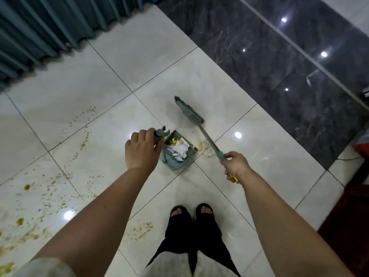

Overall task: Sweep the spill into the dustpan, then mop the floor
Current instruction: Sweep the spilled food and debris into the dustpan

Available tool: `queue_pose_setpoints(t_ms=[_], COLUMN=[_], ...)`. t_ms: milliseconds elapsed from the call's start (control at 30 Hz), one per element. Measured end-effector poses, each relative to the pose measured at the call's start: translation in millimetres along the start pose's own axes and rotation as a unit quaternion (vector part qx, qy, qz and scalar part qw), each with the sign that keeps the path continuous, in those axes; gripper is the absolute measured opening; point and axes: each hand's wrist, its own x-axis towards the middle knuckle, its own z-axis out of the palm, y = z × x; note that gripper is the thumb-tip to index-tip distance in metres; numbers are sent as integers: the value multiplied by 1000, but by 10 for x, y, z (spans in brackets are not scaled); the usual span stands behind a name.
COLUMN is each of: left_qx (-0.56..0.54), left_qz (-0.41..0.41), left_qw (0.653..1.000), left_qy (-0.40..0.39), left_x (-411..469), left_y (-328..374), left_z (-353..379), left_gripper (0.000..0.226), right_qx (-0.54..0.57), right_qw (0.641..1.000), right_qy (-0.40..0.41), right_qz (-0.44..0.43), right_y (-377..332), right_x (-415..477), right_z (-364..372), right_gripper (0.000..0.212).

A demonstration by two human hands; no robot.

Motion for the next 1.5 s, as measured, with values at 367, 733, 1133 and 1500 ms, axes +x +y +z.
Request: queue_pose_setpoints(t_ms=[367, 733, 1133, 1500], left_qx=[-7, 4, -13, -17], left_qz=[2, 8, 19, 16], left_qw=[1000, 1000, 999, 999], left_qy=[-20, 0, -24, -23], left_x=[49, -54, -108, -94], left_y=[24, -7, 15, -36], left_z=[0, 13, -42, -9], left_gripper=[30, 29, 43, 34], right_qx=[54, 195, 291, 308], right_qw=[989, 978, 942, 926], right_qy=[-104, -44, -118, -131], right_qz=[87, 61, 119, 173], right_y=[464, 109, 544, 642], right_x=[-641, -412, -758, -532], right_z=[-30, -93, -53, 313], right_gripper=[7, 13, 11, 14])
